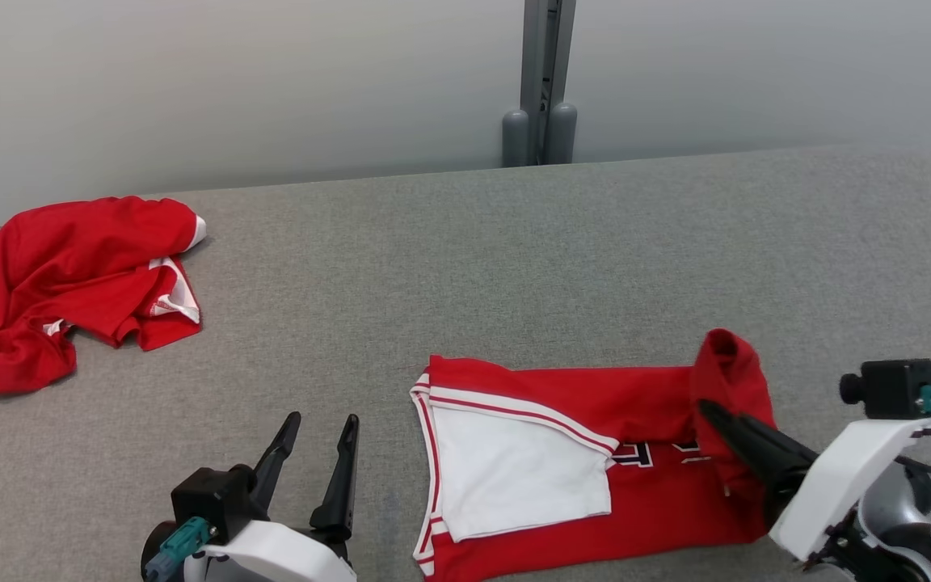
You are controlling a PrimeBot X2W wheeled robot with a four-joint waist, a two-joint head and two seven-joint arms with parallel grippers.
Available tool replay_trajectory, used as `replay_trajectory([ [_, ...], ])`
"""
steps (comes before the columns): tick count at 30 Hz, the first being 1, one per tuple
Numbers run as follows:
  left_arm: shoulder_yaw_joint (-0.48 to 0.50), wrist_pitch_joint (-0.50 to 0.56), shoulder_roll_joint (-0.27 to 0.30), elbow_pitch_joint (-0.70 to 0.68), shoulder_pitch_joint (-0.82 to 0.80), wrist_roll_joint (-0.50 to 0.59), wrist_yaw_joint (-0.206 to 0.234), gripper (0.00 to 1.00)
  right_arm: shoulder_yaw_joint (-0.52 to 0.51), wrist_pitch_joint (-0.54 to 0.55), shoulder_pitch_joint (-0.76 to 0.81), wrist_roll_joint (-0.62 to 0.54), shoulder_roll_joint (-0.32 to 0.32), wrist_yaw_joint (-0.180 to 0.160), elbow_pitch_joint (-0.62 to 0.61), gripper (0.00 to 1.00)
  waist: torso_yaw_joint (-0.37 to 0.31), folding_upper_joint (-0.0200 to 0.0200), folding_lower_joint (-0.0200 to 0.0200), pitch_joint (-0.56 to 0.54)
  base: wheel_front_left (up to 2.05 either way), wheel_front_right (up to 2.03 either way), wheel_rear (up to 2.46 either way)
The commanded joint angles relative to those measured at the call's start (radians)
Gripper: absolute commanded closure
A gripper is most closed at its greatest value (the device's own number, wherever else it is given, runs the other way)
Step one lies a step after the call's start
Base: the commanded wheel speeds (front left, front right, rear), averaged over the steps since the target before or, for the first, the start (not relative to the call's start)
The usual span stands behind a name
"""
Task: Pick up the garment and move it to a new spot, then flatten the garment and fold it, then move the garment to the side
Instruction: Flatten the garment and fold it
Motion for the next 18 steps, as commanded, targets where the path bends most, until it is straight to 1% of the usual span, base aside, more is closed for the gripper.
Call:
replay_trajectory([
  [1, 0.003, 0.001, 0.004, 0.002, 0.002, -0.008, -0.003, 0.00, 0.010, 0.018, 0.006, 0.010, 0.022, 0.000, -0.024, 1.00, 0.009, -0.0001, 0.0000, -0.005, 0.00, 0.00, 0.00],
  [5, 0.002, -0.002, 0.005, 0.006, -0.003, -0.008, -0.004, 0.00, 0.056, 0.052, -0.014, 0.006, 0.093, 0.000, -0.047, 1.00, 0.026, -0.0001, 0.0000, -0.010, 0.00, 0.00, 0.00],
  [9, 0.002, -0.003, 0.006, 0.007, -0.013, -0.011, -0.005, 0.00, 0.110, 0.034, -0.038, -0.029, 0.162, 0.000, -0.010, 1.00, 0.048, -0.0001, 0.0000, -0.014, 0.00, 0.00, 0.00],
  [14, 0.002, -0.004, 0.010, 0.009, -0.022, -0.012, -0.005, 0.00, 0.174, -0.022, -0.094, -0.061, 0.239, 0.000, 0.088, 1.00, 0.075, -0.0001, 0.0000, -0.011, 0.00, 0.00, 0.00],
  [18, -0.002, -0.003, 0.009, 0.008, -0.028, -0.012, -0.005, 0.00, 0.228, -0.069, -0.140, -0.081, 0.272, 0.000, 0.184, 1.00, 0.099, -0.0001, 0.0000, -0.005, 0.00, 0.00, 0.00],
])
